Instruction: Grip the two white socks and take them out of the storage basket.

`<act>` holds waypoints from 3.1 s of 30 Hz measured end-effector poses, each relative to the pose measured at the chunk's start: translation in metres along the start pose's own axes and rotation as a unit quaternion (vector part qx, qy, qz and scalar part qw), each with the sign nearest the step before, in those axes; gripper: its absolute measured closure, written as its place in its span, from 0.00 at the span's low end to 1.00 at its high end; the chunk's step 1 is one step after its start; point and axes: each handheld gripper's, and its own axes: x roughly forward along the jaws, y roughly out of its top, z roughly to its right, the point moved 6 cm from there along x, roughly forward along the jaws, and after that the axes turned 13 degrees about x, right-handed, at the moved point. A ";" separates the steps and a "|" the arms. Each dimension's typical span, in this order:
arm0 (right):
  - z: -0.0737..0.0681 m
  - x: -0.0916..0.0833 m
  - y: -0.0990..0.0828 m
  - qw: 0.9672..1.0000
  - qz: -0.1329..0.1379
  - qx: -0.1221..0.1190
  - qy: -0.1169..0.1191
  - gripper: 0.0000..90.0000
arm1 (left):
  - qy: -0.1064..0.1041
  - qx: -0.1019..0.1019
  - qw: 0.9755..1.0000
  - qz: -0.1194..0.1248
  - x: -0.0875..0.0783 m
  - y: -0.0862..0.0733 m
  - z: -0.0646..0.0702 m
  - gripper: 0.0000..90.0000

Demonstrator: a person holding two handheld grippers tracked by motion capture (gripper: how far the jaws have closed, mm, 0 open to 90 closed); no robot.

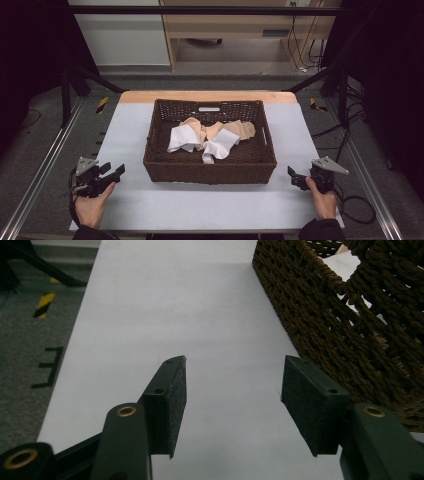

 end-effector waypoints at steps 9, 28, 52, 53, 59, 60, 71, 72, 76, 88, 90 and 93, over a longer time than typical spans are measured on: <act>0.000 0.000 0.000 1.000 0.000 0.000 0.002 0.05 | -0.018 -0.021 0.999 0.027 -0.007 0.011 0.002 0.45; -0.001 0.000 0.000 1.000 -0.002 0.000 0.003 0.05 | -0.040 -0.011 0.997 0.072 -0.032 0.055 0.022 0.42; -0.001 0.000 0.000 1.000 -0.001 0.000 0.002 0.05 | -0.066 0.032 0.991 0.107 -0.019 0.124 0.059 0.40; 0.000 0.000 0.000 1.000 -0.001 0.000 0.002 0.05 | -0.068 0.034 0.991 0.107 -0.018 0.125 0.061 0.40; -0.001 0.000 0.000 1.000 -0.002 0.000 0.003 0.05 | -0.076 0.043 0.990 0.109 -0.011 0.139 0.077 0.41; -0.001 0.000 0.000 1.000 -0.001 0.000 0.002 0.05 | -0.077 0.045 0.990 0.109 -0.011 0.140 0.078 0.41; 0.000 0.001 0.000 1.000 -0.003 0.001 0.004 0.05 | -0.083 0.067 0.989 0.104 0.008 0.162 0.104 0.41; 0.000 0.001 0.000 1.000 -0.003 0.000 0.004 0.05 | -0.081 0.069 0.989 0.104 0.012 0.166 0.107 0.41; 0.000 0.001 0.000 1.000 -0.003 0.000 0.004 0.05 | -0.080 0.074 0.989 0.101 0.021 0.174 0.115 0.41; 0.000 0.000 0.000 1.000 0.000 0.000 0.003 0.05 | -0.074 0.081 0.989 0.103 0.055 0.183 0.126 0.40; 0.000 0.000 0.000 1.000 0.000 0.000 0.003 0.05 | -0.072 0.080 0.988 0.108 0.060 0.184 0.126 0.40; 0.000 0.000 0.000 1.000 0.000 0.000 0.003 0.05 | -0.072 0.077 0.988 0.110 0.064 0.185 0.126 0.40</act>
